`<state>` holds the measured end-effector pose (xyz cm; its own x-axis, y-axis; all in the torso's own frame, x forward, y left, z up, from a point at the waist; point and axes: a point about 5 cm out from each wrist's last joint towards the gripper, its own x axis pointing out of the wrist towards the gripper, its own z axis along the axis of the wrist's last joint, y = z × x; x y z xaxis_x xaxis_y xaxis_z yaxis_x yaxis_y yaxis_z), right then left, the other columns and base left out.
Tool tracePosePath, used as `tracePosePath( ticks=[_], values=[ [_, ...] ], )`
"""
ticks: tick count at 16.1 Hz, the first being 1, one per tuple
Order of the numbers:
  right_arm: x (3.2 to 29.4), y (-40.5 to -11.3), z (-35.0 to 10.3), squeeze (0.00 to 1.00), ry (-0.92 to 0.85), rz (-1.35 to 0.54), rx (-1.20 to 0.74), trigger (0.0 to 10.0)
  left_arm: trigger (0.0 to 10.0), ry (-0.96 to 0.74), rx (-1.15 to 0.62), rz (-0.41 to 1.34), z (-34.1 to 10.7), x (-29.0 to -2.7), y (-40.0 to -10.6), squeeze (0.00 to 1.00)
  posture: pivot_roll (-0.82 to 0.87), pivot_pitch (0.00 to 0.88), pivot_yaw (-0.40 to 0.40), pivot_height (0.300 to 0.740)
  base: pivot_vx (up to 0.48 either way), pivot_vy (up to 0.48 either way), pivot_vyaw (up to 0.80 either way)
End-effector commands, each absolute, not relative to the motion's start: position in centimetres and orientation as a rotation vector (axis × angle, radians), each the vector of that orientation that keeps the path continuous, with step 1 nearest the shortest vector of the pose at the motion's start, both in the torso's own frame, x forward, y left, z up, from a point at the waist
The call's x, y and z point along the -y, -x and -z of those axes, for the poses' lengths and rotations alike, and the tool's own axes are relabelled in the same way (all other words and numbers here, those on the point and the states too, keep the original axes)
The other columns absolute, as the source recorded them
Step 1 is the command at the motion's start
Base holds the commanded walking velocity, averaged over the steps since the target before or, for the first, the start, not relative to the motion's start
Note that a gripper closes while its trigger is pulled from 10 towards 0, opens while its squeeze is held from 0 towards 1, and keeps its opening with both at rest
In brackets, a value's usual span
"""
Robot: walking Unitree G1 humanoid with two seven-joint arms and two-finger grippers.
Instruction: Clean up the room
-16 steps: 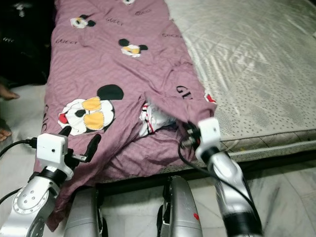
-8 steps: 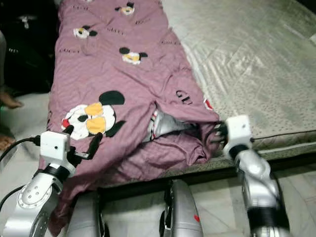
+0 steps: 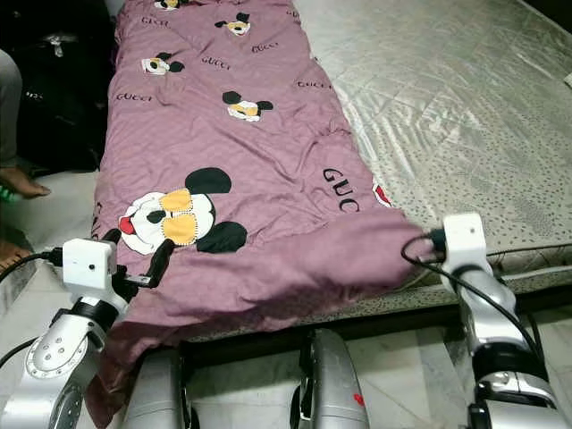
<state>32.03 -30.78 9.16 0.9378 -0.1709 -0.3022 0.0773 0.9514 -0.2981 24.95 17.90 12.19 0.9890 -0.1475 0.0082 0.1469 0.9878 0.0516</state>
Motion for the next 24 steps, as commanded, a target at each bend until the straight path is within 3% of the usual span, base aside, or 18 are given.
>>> tracePosePath(
  ticks=[1, 7, 11, 12, 13, 19, 24],
  values=[
    [31.9, -30.9, -8.4, 0.0, 0.329, 0.153, -0.368, 0.0, 10.0, -0.065, -0.013, 0.143, -11.8, -18.2, -24.9, 0.0, 0.12, 0.121, -0.025, 0.563, 0.0, 0.0, 0.0],
    [34.9, -26.3, -4.8, 0.0, 0.476, 0.263, -0.563, 0.0, 10.0, -0.065, 0.043, 0.215, -12.6, -16.8, -25.7, 0.0, 0.09, 0.111, -0.015, 0.563, 0.0, 0.0, 0.0],
    [34.5, -24.6, -2.9, 0.0, 0.478, 0.237, -0.621, 0.1, 10.0, -0.063, 0.036, 0.224, -12.2, -16.4, -25.8, 0.0, 0.09, 0.104, -0.018, 0.563, 0.0, 0.0, 0.0],
    [34.2, -24.6, -2.7, 0.0, 0.472, 0.231, -0.627, 8.7, 10.0, -0.064, 0.035, 0.224, -12.2, -16.4, -25.8, 0.0, 0.09, 0.104, -0.018, 0.563, 0.0, 0.0, 0.0],
    [33.8, -24.7, -2.5, 1.0, 0.443, 0.221, -0.623, 10.0, 10.0, -0.066, 0.036, 0.227, -12.2, -16.3, -25.9, 0.0, 0.09, 0.103, -0.019, 0.563, 0.0, 0.0, 0.0],
    [30.2, -26.8, -4.8, 1.0, 0.478, 0.203, -0.437, 10.0, 10.0, -0.077, 0.034, 0.243, -12.0, -16.5, -25.4, 0.0, 0.08, 0.089, -0.026, 0.563, 0.0, 0.0, 0.0],
    [30.6, -27.3, -8.1, 1.0, 0.491, 0.333, -0.329, 10.0, 10.0, -0.065, 0.038, 0.256, -11.9, -16.1, -25.7, 0.0, 0.05, 0.083, -0.025, 0.563, 0.0, 0.0, 0.0]
  ],
)
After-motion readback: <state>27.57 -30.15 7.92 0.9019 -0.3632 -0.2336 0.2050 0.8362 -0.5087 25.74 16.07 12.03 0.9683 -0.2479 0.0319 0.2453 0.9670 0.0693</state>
